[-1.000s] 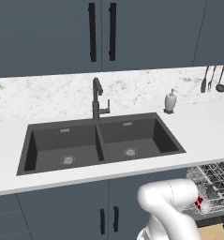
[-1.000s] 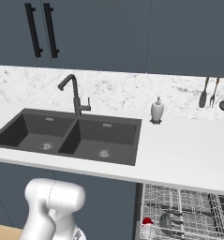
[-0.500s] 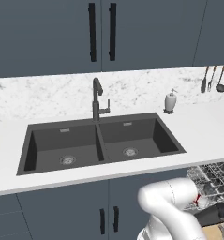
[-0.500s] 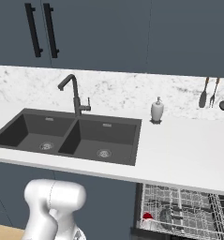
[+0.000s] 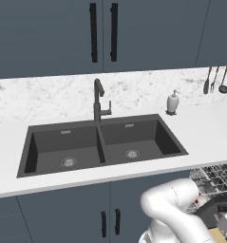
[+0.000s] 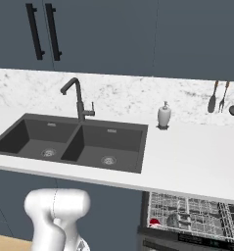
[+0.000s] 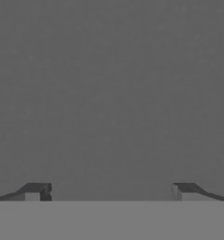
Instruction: Pick up the cup and bowl from the counter, place them in the dishwasher, and close the dishwasher door.
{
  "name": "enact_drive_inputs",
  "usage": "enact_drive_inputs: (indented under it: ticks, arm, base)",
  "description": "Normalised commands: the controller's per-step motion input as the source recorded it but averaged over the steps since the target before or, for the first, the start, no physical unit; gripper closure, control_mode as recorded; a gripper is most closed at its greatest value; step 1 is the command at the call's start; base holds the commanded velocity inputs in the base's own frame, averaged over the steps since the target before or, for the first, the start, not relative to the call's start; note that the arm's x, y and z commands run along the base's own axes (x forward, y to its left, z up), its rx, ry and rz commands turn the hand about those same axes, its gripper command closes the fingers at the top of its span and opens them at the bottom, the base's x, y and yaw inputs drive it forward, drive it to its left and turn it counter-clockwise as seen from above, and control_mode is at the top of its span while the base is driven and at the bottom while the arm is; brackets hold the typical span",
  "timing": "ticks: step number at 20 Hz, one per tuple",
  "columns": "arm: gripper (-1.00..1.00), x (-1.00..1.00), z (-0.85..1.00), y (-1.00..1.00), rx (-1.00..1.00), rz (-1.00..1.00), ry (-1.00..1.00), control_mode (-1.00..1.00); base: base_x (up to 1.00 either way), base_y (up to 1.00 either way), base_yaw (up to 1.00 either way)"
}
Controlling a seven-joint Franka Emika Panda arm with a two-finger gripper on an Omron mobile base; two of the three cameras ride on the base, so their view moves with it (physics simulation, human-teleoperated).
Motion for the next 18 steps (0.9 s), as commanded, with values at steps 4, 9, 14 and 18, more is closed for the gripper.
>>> enact_drive_inputs:
  ticks: [4, 9, 14, 18]
  arm:
    - [-1.00, 1.00, 0.02, 0.09, 0.01, 0.00, -0.06, -1.00]
    - [-1.00, 1.00, 0.26, 0.18, 0.00, 0.00, 0.05, -1.00]
    - [-1.00, 1.00, 0.36, 0.21, 0.00, 0.00, 0.12, -1.00]
    - [-1.00, 1.00, 0.33, 0.29, 0.00, -0.03, 0.10, -1.00]
  base:
    - [0.00, 0.00, 0.00]
    - [0.00, 0.00, 0.00]
    - [0.00, 0.00, 0.00]
    - [0.00, 0.00, 0.00]
